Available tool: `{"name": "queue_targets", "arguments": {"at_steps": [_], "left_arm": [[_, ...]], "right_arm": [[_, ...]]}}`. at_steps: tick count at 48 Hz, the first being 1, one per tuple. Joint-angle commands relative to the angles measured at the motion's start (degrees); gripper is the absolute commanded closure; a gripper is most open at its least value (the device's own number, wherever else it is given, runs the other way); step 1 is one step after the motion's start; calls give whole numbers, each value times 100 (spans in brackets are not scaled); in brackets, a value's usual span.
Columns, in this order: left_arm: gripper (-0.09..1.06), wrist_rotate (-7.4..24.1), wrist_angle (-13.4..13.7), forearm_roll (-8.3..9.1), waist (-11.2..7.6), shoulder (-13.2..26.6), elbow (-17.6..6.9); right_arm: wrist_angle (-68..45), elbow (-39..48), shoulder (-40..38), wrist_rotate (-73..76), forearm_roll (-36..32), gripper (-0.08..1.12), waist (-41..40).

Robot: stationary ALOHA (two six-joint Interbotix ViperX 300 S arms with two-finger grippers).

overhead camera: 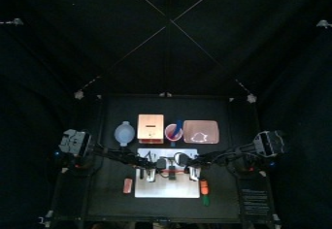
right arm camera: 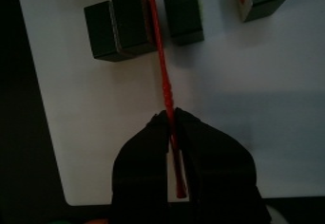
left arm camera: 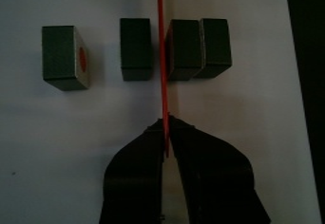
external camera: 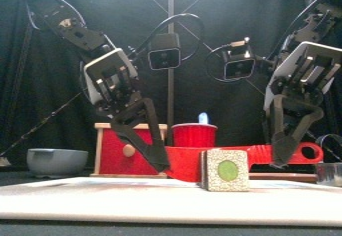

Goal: Place sushi on board then cut the sushi with the knife then place the pieces on the plate
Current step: Cut the sushi into 4 pieces

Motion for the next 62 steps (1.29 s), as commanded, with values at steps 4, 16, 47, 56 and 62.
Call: {"name": "queue_targets", "arguments": {"at_steps": [4, 16, 47, 56, 62], "left_arm": [[45, 0, 62, -53, -97, -123, -97], [45, 35, 211, 44, -70, -457, -176], [45, 9, 378, 114, -360, -413, -466], [45, 0, 387, 97, -387, -299, -501], [45, 0, 378, 105, -387, -281, -501]], "right_arm": [[44, -35, -229, 9, 0, 68, 9], [176, -97, -694, 0, -158, 68, -97], [176, -149, -817, 9, 158, 68, 167], [158, -149, -659, 9, 141, 68, 176], [149, -149, -598, 9, 132, 68, 176]]}}
